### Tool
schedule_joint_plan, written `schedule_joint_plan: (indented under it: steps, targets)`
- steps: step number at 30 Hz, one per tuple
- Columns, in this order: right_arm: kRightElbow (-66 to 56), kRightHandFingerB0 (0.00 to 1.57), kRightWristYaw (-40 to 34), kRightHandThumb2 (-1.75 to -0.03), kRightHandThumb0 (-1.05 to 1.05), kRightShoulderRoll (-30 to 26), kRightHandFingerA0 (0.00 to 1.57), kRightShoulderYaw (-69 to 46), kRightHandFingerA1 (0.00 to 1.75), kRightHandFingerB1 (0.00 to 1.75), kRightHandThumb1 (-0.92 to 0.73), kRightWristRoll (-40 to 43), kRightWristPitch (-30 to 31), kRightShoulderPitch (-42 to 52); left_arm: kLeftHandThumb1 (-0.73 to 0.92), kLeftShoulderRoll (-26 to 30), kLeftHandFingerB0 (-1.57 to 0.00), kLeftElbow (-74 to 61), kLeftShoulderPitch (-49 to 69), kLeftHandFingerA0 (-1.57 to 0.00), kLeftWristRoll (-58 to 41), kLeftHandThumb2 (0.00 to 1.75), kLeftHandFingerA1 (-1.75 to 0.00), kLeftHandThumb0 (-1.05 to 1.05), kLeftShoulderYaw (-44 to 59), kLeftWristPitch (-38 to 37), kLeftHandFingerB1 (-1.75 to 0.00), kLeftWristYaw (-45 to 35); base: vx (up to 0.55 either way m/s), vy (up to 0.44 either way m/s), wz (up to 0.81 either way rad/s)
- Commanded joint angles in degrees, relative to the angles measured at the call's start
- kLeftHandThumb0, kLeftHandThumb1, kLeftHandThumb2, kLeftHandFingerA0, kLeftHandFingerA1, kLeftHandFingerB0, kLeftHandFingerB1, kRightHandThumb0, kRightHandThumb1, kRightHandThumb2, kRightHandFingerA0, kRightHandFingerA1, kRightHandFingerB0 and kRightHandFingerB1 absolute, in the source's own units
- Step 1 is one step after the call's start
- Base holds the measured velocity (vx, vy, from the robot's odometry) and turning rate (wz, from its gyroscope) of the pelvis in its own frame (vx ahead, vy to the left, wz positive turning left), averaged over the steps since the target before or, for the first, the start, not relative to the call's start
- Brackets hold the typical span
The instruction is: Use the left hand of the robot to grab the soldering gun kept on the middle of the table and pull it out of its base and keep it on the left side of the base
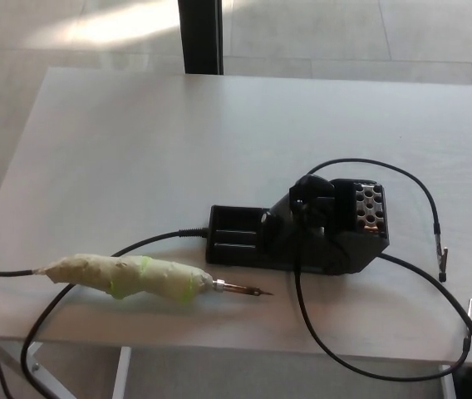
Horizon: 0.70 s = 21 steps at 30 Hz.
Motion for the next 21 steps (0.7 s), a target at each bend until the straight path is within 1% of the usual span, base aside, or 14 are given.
schedule_joint_plan:
  steps: [1, 2, 3, 4, 5, 7, 8, 9, 10, 11, 14, 18, 19, 21]
  targets:
    - [-0.13, 0.00, 0.21, -1.32, -1.05, -0.18, 0.55, -0.20, 1.21, 0.61, -0.62, 0.64, 0.31, 0.28, 0.46, 0.89, -0.11, 1.41, -0.51, -0.22, -2.71, 0.82, -0.63, -0.68, 1.03, -1.03, -0.53, -1.32, 0.00, 0.000, 0.00]
    - [0.12, 0.06, 0.46, -1.30, -1.05, -0.21, 0.69, -0.34, 1.28, 0.69, -0.58, 0.79, 0.45, 0.16, 0.63, 1.09, -0.35, 1.14, -0.06, -0.45, -1.09, 0.59, -0.61, -0.67, -0.34, -2.28, -0.47, -0.73, 0.00, 0.000, 0.00]
    - [0.23, 0.06, 0.56, -1.30, -1.05, -0.23, 0.69, -0.40, 1.28, 0.69, -0.58, 0.85, 0.51, 0.10, 0.63, 1.20, -0.35, 1.04, 0.14, -0.45, -0.44, 0.59, -0.61, -0.67, -0.98, -2.83, -0.47, -0.47, 0.00, 0.000, 0.00]
    - [0.22, 0.23, 1.01, -1.27, -1.05, -0.19, 0.95, -0.64, 1.35, 0.96, -0.56, 1.16, 0.52, 0.06, 0.65, 1.35, -0.56, 1.12, 0.14, -0.71, -0.19, 0.59, -0.53, -0.63, -1.43, -3.07, -0.46, -0.51, 0.00, 0.000, 0.00]
    - [0.06, 0.20, 1.68, -1.28, -1.04, -0.08, 1.00, -1.08, 1.34, 0.94, -0.57, 1.72, 0.65, -0.05, 0.63, 1.53, -0.61, 1.16, 0.24, -0.74, 0.22, 0.59, -0.54, -0.62, -2.13, -3.66, -0.47, -0.50, 0.00, 0.000, 0.00]
    - [-0.09, 0.14, 1.78, -1.28, -1.04, -0.18, 1.03, -1.06, 1.34, 0.91, -0.57, 1.59, 0.79, -0.08, 0.64, 1.47, -0.62, -0.16, 0.97, -0.73, 0.34, 0.60, -0.56, -0.63, -2.91, -3.58, -0.48, 0.03, 0.00, 0.000, 0.00]
    - [-0.14, 0.15, 1.63, -1.28, -1.05, -0.29, 0.99, -0.66, 1.32, 0.91, -0.59, 1.12, 0.54, 0.04, 0.64, 1.25, -0.62, -1.73, 1.77, -0.69, 0.57, 0.60, -0.57, -0.62, -3.30, -3.36, -0.50, 0.38, 0.00, 0.000, 0.00]
    - [-0.07, 0.04, 1.44, -1.17, -0.59, -0.35, 1.22, -0.50, 1.33, 0.73, -0.39, 0.92, 0.50, 0.08, 0.67, 1.54, -0.60, -2.52, 2.61, -0.66, 1.72, 0.60, -0.56, -0.64, -4.64, -4.31, -0.49, 0.22, 0.00, 0.000, 0.00]
    - [-0.01, 0.04, 1.57, -1.17, -0.59, -0.35, 1.22, -0.54, 1.33, 0.73, -0.39, 0.95, 0.36, 0.64, 0.67, 1.55, -0.60, -2.61, 3.27, -0.66, 1.79, 0.60, -0.56, -0.64, -4.90, -4.60, -0.49, 0.18, 0.00, 0.000, 0.00]
    - [0.06, 0.13, 1.89, -1.28, -1.04, -0.32, 1.00, -0.76, 1.32, 0.90, -0.58, 1.16, 0.06, 1.01, 0.63, 1.22, -0.64, -2.19, 2.96, -0.69, 0.56, 0.59, -0.56, -0.61, -4.02, -3.84, -0.49, 0.77, 0.00, 0.000, 0.00]
    - [-0.38, 0.08, 2.42, -1.28, -1.05, -0.33, 1.04, -0.92, 1.33, 0.89, -0.58, 1.46, 0.48, 1.07, 0.62, 1.37, -0.61, -0.82, 2.25, -0.65, -1.08, 0.59, -0.56, -0.62, -3.04, -3.33, -0.48, -0.34, 0.00, 0.000, 0.00]
    - [-0.20, 0.11, 2.00, -1.26, -1.00, -0.29, 1.07, -1.07, 1.31, 0.88, -0.53, 1.79, 0.98, 0.79, 0.62, 0.99, -0.66, -1.49, 2.67, -0.67, -0.91, 0.59, -0.56, -0.62, -3.13, -3.72, -0.50, 0.41, 0.00, 0.000, 0.00]
    - [-0.06, 0.00, 2.02, -0.99, -1.02, -0.45, 0.99, -0.79, 1.43, 1.36, -0.63, 1.48, 0.73, 1.18, 0.63, 0.91, -0.66, -1.79, 3.33, -0.67, -0.66, 0.59, -0.55, -0.63, -3.35, -3.83, -0.49, 0.44, 0.00, 0.000, 0.00]
    - [-0.05, 0.00, 1.87, -1.01, -1.02, -0.50, 1.02, -0.64, 1.41, 1.34, -0.61, 1.37, 0.66, 1.34, 0.63, 0.91, -0.66, -1.68, 3.45, -0.66, -0.89, 0.59, -0.54, -0.61, -3.25, -3.54, -0.48, 0.24, 0.00, 0.000, 0.00]
